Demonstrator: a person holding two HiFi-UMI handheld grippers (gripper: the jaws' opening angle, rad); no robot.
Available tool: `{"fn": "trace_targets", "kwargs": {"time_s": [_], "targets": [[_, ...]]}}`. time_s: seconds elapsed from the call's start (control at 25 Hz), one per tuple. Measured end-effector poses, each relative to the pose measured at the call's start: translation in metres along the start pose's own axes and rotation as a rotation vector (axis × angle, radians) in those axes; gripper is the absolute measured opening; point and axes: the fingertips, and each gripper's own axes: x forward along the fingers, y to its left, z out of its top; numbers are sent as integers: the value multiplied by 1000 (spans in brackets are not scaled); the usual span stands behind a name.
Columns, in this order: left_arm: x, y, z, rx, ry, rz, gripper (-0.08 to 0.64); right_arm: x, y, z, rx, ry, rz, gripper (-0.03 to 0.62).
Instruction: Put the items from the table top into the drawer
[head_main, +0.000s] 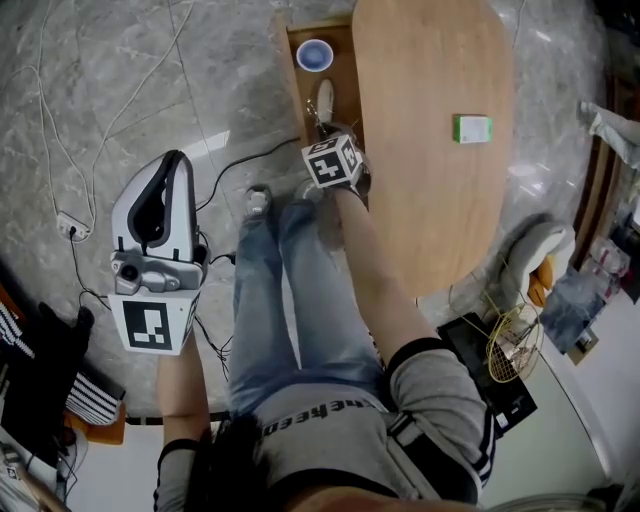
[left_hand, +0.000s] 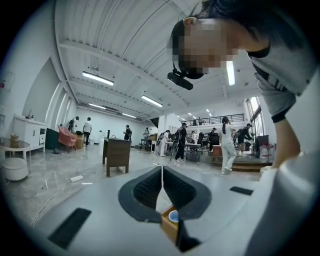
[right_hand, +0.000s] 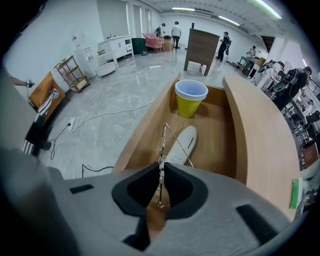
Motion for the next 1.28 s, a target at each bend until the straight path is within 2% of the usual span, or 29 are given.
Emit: {"fn": "trace_targets", "kwargs": {"time_s": [0.32,0.56,0.64,0.72,0.88,1.16,1.28], "targets": [[-7,-1,-5,0,6,-2,14,6,9,-8,29,17,21,41],[-11,-3,-5,5,1,-20,14,0,11,-8,91,-20,34,64],[-12,-8,-1,8,-6,-28,14,-8,8,-7,115,-47,25,59],[-10,-15,9,7,-28,-28,14,-21,3,-7,134,-80,11,4],[-3,-21,24,2,-68,-41,14,-44,1,2,151,-176,10,2],[-8,-55,40,-7,-75,-135,14,-111,7,0,262,-324,-7,2],[-11,-73,50,-5,-67,-173,14,-143,6,-9,276,-398,-34,2]]}}
